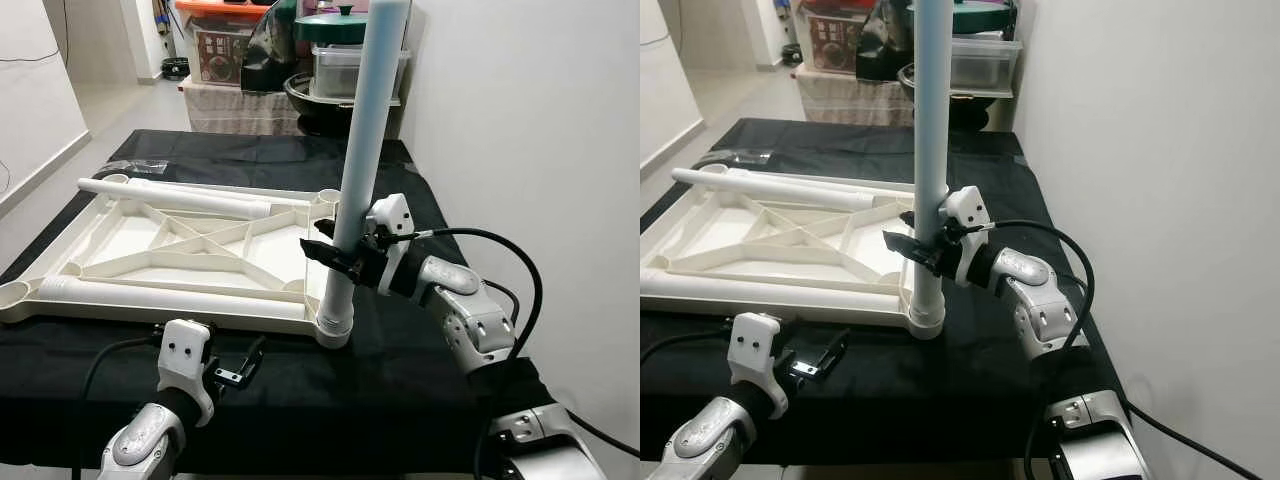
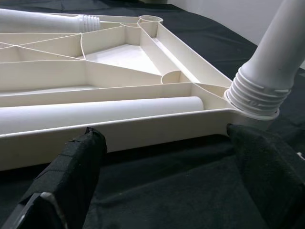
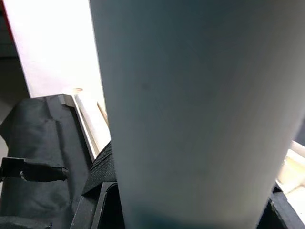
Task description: Building children table
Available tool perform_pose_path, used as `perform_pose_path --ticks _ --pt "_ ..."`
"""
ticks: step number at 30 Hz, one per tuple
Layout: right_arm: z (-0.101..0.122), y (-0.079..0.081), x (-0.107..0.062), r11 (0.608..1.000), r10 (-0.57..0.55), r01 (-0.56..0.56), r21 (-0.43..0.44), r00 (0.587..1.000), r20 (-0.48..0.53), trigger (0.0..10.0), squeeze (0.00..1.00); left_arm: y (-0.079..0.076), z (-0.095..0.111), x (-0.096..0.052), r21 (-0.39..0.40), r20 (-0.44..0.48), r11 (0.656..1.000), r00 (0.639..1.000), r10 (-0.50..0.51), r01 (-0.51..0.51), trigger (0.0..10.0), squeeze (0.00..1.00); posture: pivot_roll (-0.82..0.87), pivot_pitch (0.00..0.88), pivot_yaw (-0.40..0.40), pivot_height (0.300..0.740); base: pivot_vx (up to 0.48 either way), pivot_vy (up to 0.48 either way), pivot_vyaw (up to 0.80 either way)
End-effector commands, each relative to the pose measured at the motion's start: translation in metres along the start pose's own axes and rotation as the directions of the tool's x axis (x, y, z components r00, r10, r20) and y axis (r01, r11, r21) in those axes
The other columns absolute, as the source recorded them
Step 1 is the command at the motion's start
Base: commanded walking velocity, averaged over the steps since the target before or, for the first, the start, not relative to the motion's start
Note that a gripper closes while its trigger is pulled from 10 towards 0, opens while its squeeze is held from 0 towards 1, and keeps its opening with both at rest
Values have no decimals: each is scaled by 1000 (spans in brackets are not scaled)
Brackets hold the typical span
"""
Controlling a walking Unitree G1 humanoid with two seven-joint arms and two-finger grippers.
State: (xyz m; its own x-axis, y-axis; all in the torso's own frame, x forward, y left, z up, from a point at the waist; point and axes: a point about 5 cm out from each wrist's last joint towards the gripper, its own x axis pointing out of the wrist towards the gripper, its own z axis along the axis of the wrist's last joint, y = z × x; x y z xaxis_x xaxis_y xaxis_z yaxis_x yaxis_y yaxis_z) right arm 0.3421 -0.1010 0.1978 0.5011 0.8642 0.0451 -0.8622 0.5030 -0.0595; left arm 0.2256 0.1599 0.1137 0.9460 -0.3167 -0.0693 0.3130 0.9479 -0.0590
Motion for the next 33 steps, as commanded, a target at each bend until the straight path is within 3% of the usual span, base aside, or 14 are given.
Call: perform_pose_path --ticks 1,19,33 --pt "-27 5 0 997 18 -11 80 996 -84 0 0 -3 -4 1 0 -10 1000 1000 -4 4 10000 0 63 0 -94 740 0 0 0" --pt "-21 9 10 984 159 -149 96 982 -101 0 0 -3 -6 6 6 -12 1000 1000 -4 5 10000 0 63 0 -101 740 0 0 0" --pt "-28 3 12 984 108 -93 149 990 -96 0 0 -3 -9 7 6 -14 1000 1000 0 0 10000 0 60 0 -102 740 0 0 0"
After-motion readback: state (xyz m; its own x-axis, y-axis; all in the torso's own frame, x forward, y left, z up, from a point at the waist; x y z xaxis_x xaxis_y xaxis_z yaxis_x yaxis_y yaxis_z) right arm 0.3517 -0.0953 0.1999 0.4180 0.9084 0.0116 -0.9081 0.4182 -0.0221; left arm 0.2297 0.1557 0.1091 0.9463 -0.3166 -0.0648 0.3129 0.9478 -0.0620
